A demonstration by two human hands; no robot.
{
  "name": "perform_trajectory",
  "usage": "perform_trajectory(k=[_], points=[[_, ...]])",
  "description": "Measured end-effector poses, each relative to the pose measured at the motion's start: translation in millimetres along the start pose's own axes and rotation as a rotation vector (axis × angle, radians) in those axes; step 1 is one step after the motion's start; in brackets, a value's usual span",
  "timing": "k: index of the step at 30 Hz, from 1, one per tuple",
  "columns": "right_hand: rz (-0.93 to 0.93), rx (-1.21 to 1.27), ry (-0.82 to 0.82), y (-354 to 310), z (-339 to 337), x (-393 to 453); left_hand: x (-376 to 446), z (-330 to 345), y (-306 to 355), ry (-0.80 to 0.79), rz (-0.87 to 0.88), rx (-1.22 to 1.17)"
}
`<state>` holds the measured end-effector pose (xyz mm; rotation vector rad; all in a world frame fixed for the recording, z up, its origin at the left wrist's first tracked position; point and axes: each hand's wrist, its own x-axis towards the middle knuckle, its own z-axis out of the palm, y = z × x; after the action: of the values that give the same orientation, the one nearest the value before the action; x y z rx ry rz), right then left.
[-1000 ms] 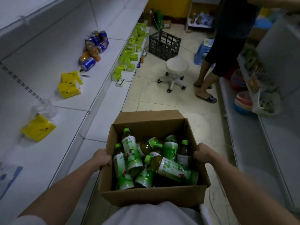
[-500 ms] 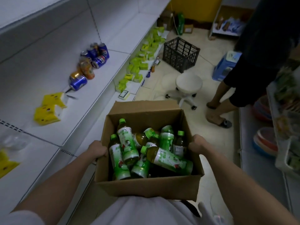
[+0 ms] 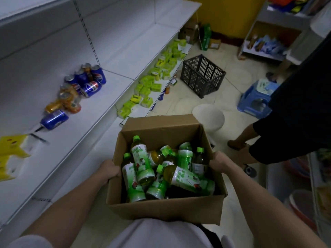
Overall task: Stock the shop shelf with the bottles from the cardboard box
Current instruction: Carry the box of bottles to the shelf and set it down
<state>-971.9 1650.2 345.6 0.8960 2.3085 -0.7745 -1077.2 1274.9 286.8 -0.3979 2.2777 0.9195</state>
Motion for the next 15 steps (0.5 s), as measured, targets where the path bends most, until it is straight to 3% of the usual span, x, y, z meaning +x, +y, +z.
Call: perform_trajectory(k=[6, 15], points=[[0.002, -0.062, -0.044, -24, -66, 82, 52, 8, 79, 0.007, -0.020, -0.034], [-0.176, -0.233, -0.133, -68, -144, 238, 117, 33, 162, 0.091, -0.234, -0.088]])
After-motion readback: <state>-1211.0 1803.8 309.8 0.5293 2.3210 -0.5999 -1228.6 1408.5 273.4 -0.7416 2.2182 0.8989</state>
